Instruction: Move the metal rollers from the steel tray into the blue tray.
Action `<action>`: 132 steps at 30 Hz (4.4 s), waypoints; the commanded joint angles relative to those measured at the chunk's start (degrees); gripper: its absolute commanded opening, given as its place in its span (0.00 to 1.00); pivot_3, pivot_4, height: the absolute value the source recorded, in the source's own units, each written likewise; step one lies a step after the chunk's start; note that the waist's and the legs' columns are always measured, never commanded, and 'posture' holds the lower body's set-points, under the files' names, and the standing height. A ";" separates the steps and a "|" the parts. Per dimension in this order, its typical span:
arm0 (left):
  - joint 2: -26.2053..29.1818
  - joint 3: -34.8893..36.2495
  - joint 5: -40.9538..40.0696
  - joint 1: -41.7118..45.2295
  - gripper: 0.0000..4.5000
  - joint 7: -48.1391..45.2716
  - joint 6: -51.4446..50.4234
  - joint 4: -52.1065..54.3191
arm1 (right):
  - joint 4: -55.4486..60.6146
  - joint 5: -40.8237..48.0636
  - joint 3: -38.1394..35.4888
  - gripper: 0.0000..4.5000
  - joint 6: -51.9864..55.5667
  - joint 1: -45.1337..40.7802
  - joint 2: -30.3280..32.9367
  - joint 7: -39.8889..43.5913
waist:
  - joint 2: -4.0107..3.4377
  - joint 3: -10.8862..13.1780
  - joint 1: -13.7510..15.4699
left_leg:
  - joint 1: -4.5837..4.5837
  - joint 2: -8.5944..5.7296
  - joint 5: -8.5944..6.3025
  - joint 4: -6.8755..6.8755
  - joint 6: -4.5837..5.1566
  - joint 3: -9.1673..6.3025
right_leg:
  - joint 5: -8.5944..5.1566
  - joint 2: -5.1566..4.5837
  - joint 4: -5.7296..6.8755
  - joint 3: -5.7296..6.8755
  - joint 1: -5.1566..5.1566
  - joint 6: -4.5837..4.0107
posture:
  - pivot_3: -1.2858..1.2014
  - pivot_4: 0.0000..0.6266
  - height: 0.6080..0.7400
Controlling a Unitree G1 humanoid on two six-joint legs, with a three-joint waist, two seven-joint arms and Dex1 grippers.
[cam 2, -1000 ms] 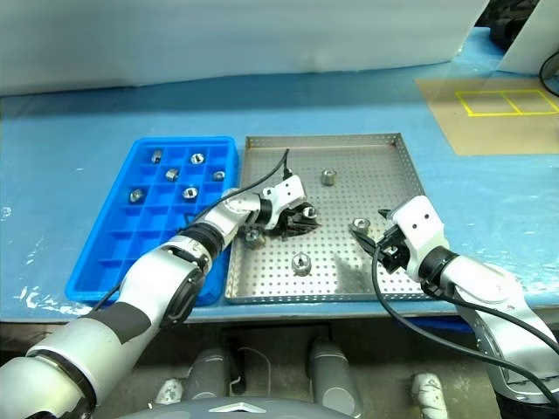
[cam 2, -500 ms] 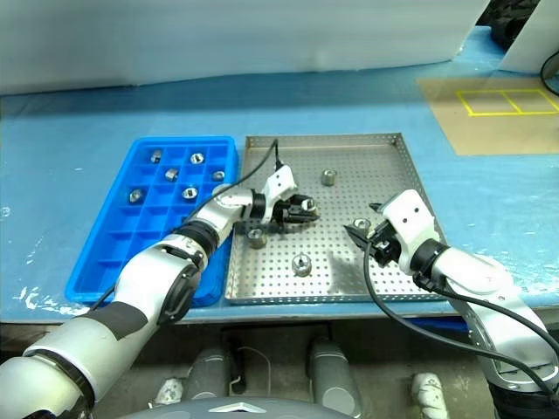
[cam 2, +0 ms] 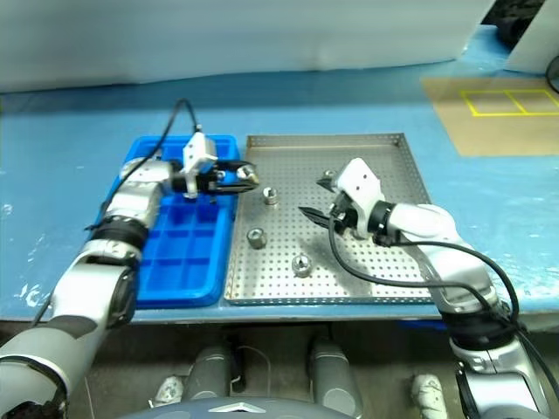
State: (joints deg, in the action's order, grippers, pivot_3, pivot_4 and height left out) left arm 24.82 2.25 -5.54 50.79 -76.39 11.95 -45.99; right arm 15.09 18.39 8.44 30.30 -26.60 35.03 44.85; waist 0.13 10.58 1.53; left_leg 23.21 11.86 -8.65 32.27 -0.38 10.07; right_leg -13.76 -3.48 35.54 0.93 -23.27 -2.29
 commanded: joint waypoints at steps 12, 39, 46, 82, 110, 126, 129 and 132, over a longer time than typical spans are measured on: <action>6.72 6.57 -3.53 -13.97 0.41 21.84 -8.37 23.58 | -16.83 -3.84 7.06 0.74 -13.08 -14.62 -11.07 11.45 | 0.01 0.02 4.54 | 0.30 -0.08 0.01 0.12 -0.36 -0.03 | -0.01 -0.35 0.19 0.37 -0.12 -0.02 | 0.57 0.24 1.00; 10.71 20.56 -10.05 -50.61 0.41 41.32 -28.40 62.10 | -30.29 -5.82 11.39 0.74 -20.87 -20.87 -21.87 26.22 | 0.10 -0.02 10.39 | 0.62 -0.01 0.15 0.10 -0.60 -0.58 | -0.04 -0.29 0.36 0.50 -0.56 -0.07 | 0.68 0.24 1.00; 9.28 17.63 -9.26 -49.65 0.41 41.60 -25.39 56.43 | -28.03 -6.29 10.03 0.74 -19.20 -18.32 -19.66 25.07 | 0.14 -0.04 10.30 | 0.75 0.00 0.18 0.16 -0.65 -0.61 | -0.02 -0.16 0.34 0.51 -0.64 -0.05 | 0.66 0.24 1.00; 7.32 11.22 -6.27 -40.81 0.85 42.65 -18.98 44.13 | -24.95 -8.34 10.06 0.74 -19.80 -15.02 -17.43 20.05 | 0.15 -0.05 9.90 | 0.51 0.06 0.36 0.43 -0.96 -0.79 | -0.09 0.08 1.16 0.38 -0.74 -0.20 | 0.63 0.24 1.00; -10.62 -4.74 0.18 12.04 0.85 29.00 1.27 -17.67 | 8.76 -5.48 -7.83 0.74 1.12 10.42 -1.27 1.99 | 0.20 -0.09 2.01 | 0.52 -0.08 0.45 0.56 -1.08 -0.25 | 0.10 0.17 1.11 0.29 -0.59 0.11 | 0.37 0.24 1.00; -15.04 -11.12 15.51 15.95 0.85 33.68 -0.18 -30.40 | 17.27 -4.18 -9.28 0.74 5.94 17.07 -1.36 -6.46 | 0.17 -0.11 -2.04 | -0.10 -0.07 0.02 0.55 -0.35 -0.21 | 0.09 0.12 0.13 0.26 0.49 -0.03 | 0.33 0.24 1.00; -15.34 -11.08 16.58 15.65 0.85 34.86 -1.39 -30.60 | 16.91 -4.23 -9.11 0.74 5.51 17.45 -1.14 -7.01 | 0.16 -0.12 -2.25 | -0.12 -0.08 -0.01 0.55 -0.31 -0.17 | 0.09 0.11 0.08 0.26 0.53 -0.04 | 0.33 0.24 1.00; -16.52 -11.20 17.20 15.39 0.85 34.40 -2.44 -30.67 | 16.35 -4.45 -9.12 0.74 5.09 17.61 -0.96 -7.32 | 0.15 -0.12 -2.33 | -0.21 -0.08 -0.01 0.56 -0.32 -0.16 | 0.09 0.12 0.09 0.26 0.60 -0.04 | 0.33 0.24 1.00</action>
State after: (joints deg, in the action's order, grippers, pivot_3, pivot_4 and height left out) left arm 8.63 -8.60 10.99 66.62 -42.00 10.65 -76.11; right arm 29.92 13.55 0.51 36.39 -8.82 33.59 37.88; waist 0.27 10.46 -0.80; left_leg 22.95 11.79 -8.66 32.83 -0.70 9.92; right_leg -13.67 -3.36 35.63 1.19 -22.64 -2.33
